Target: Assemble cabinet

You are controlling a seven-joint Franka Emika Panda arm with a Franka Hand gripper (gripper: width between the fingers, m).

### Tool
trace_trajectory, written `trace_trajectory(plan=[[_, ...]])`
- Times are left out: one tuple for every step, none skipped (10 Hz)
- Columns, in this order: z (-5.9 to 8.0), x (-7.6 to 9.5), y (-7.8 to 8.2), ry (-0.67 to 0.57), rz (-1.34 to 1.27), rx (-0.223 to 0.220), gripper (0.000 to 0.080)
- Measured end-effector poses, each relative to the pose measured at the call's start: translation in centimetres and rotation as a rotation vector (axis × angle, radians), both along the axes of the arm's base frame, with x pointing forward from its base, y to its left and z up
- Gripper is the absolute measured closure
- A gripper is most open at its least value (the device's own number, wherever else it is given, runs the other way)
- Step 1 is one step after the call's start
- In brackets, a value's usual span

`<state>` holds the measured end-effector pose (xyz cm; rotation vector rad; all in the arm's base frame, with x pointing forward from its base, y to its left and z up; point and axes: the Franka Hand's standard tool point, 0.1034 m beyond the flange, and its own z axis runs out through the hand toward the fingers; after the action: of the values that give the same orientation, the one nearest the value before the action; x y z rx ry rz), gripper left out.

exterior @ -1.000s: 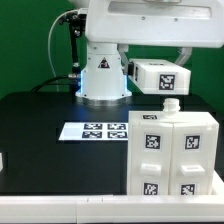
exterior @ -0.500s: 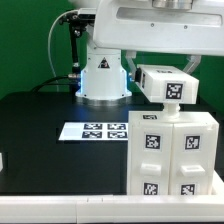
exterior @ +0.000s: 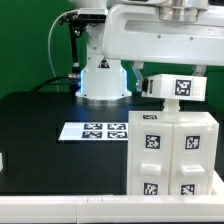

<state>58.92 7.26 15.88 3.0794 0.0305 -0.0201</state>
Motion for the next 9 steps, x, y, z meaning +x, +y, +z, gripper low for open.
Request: trace_trajectory(plan=[[-0.2, 0.0, 0.2, -0.002, -0.001, -0.001, 0.0239], [-0.3, 0.0, 0.3, -0.002, -0.009, -0.001, 0.0239], [-0.2, 0.2, 0.4, 0.0, -0.011, -0.001, 0.0239], [0.1, 0.5, 0.1, 0.008, -0.015, -0.002, 0.0239], [0.4, 1.1, -0.3, 0.009, -0.023, -0.005, 0.0239], [0.4, 1.3, -0.6, 0.009, -0.03, -0.006, 0.0239], [0.3, 1.3, -0.7, 0.017, -0.036, -0.006, 0.0239], [0.2, 1.3, -0.9, 0.021, -0.052, -0.006, 0.0239], [-0.1, 1.2, -0.9, 0.024, -0.083, -0.003, 0.0239]])
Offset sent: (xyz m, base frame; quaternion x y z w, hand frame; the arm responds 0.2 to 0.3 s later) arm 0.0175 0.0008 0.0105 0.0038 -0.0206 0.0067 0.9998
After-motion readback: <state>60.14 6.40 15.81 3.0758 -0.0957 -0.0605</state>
